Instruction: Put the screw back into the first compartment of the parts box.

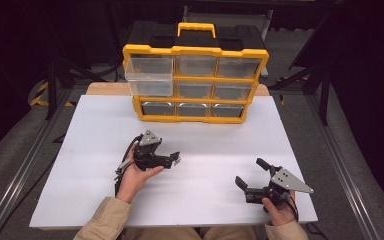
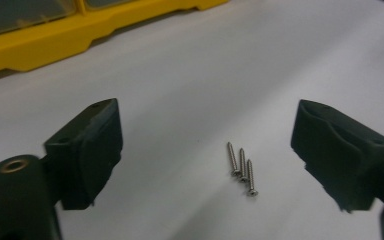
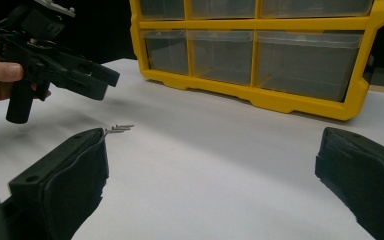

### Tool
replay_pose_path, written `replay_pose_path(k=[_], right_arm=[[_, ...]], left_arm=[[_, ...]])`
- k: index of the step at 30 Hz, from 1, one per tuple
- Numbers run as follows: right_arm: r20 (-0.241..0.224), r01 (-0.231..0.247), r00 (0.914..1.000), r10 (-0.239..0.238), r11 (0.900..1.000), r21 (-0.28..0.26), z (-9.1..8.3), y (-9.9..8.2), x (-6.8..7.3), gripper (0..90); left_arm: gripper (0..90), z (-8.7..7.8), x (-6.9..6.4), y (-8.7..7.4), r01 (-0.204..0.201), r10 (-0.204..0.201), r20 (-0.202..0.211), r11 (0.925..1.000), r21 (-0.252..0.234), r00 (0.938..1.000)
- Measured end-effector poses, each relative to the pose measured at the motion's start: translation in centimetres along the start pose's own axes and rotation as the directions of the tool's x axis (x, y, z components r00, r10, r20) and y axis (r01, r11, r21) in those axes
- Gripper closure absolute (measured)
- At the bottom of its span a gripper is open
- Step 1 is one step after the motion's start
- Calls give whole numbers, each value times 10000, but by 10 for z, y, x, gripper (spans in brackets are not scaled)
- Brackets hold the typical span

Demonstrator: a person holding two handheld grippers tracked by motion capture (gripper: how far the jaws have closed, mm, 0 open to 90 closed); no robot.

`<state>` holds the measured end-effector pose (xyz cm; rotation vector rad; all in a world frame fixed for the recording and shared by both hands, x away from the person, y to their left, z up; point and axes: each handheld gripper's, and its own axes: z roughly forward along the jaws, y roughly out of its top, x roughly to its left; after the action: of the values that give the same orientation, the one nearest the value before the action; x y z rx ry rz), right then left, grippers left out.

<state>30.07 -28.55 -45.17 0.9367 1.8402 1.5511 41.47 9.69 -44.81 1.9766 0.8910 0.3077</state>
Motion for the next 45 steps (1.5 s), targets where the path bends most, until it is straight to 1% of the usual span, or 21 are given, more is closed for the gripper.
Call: replay_pose_path(k=[2,4,5,6,8,10,12,13,14,17,20,24,25,26,28,30,33,37,40,43,45], right_arm=[[16,18,10000,-18,10000,-4,0,0,0,10],[28,20,10000,-20,10000,-4,0,0,0,10],[13,-34,10000,34,10000,-21,0,0,0,10],[10,-36,10000,36,10000,-19,0,0,0,10],[-6,-35,10000,35,10000,1,0,0,0,10],[-17,-39,10000,39,10000,0,0,0,0,10],[-15,-41,10000,41,10000,0,0,0,0,10],[-10,-29,10000,29,10000,-3,0,0,0,10],[-14,-23,10000,23,10000,-6,0,0,0,10],[-17,-30,10000,30,10000,-6,0,0,0,10],[-16,-20,10000,20,10000,-1,0,0,0,10],[-24,21,10000,-21,10000,7,-1,0,0,10],[-40,24,10000,-24,10000,8,-1,0,0,11],[-39,21,10000,-21,10000,-1,-1,0,0,10],[-47,-20,10000,20,10000,-12,-1,0,0,10],[-45,23,10000,-23,10000,3,-1,0,-1,11],[-44,35,10000,-35,10000,12,-1,0,0,11],[-66,32,10000,-32,10000,-24,0,0,1,11],[-77,37,10000,-38,10000,-19,0,0,1,11],[-78,21,10000,-21,10000,1,0,0,0,11],[-63,42,10000,-42,10000,-3,-1,1,0,11]], left_arm=[[213,3,0,1,-121,123,-65,9996,260,9999],[260,6,1,2,-175,191,-284,9985,524,9994],[277,7,1,3,12,-3,-115,9972,743,9999],[319,8,1,4,54,-41,-146,9958,912,9999],[340,10,0,8,-67,112,-317,9904,1377,9994],[417,10,0,9,-51,78,-181,9894,1449,9998],[446,12,-1,11,-9,13,-22,9881,1536,10000],[492,13,-1,12,-57,52,37,9852,1713,10000],[527,14,-2,12,-33,-25,320,9836,1804,9995],[650,20,-5,13,-138,39,484,9787,2048,9988],[721,24,-6,13,-133,-34,705,9718,2354,9975],[772,27,-8,14,-174,19,624,9685,2484,9980],[772,28,-9,14,-98,-60,588,9640,2658,9982],[784,29,-9,14,-206,34,661,9652,2607,9978],[808,30,-9,14,-264,76,667,9581,2851,9977],[813,31,-10,14,-331,163,614,9584,2834,9980],[833,31,-11,15,-469,336,503,9549,2931,9982],[863,31,-10,15,-457,356,392,9531,2991,9986],[877,31,-9,15,-185,47,456,9518,3061,9990],[880,32,-9,16,-155,33,401,9517,3066,9992],[880,31,-9,16,-11,-119,406,9518,3067,9991]])
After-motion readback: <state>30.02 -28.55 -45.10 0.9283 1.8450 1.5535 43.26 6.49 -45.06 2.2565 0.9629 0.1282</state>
